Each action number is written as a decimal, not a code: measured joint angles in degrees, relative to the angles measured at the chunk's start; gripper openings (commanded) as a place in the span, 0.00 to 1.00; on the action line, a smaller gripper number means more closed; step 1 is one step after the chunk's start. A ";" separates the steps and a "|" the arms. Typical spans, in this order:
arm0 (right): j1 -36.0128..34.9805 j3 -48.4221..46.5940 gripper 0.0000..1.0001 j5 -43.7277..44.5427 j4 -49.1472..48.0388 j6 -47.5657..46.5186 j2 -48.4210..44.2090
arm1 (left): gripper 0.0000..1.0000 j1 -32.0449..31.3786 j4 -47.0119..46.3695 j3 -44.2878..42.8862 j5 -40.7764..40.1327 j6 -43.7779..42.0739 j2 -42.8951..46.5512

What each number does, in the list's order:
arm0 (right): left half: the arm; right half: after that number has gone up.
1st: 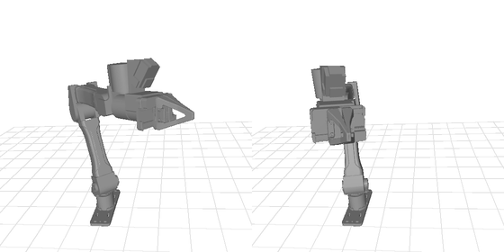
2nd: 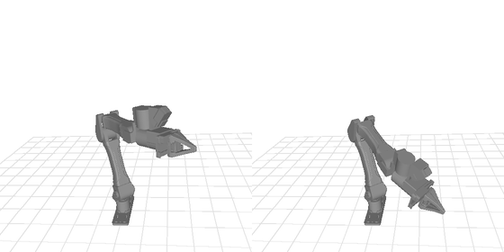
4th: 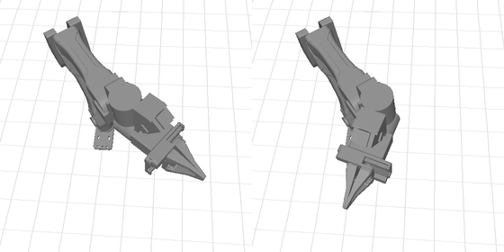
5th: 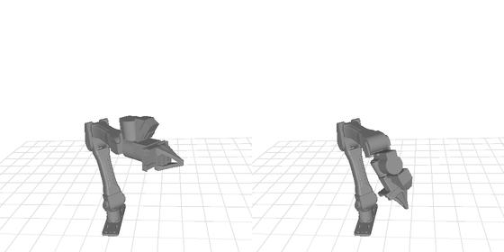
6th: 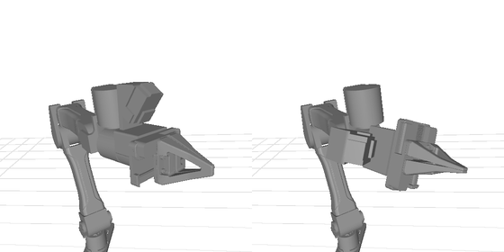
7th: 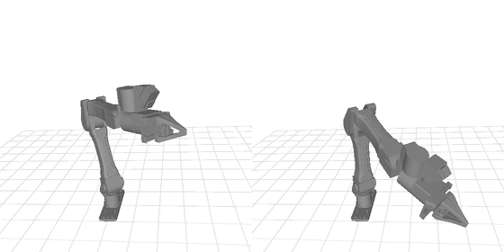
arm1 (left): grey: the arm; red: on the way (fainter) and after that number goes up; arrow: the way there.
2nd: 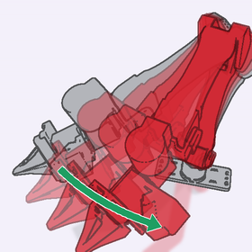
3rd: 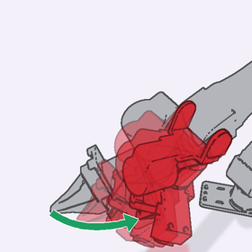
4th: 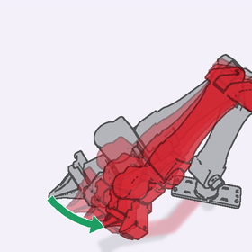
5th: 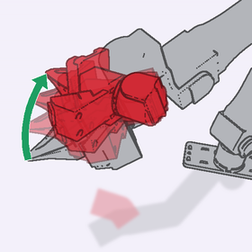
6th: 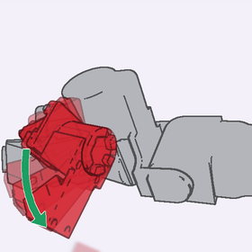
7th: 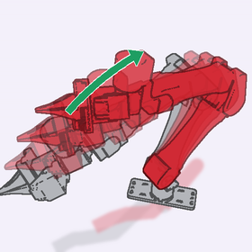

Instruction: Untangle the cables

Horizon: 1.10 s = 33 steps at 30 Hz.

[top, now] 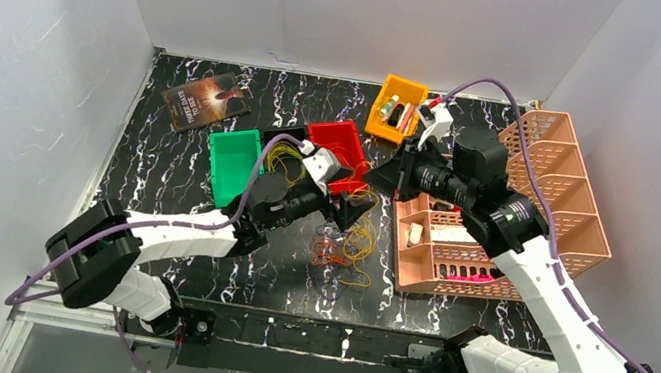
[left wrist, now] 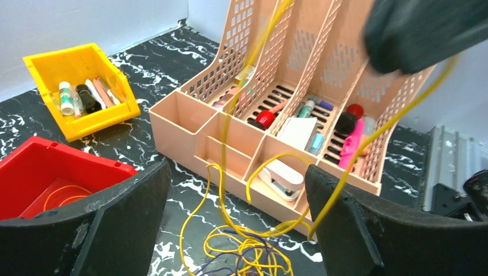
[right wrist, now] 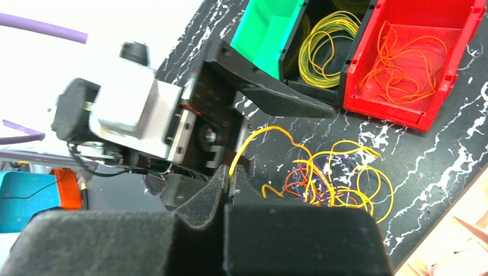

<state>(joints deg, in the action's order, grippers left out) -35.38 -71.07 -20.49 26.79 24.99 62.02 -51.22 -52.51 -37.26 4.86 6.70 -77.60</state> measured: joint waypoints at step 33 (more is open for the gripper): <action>0.00 -28.35 0.00 12.31 0.33 -7.67 -0.70 | 0.11 0.00 -2.32 11.23 1.22 10.25 -12.09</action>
<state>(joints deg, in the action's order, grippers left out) -35.38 -99.42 -8.19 27.11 17.32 61.32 -51.22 -54.83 -26.02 6.09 16.95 -89.69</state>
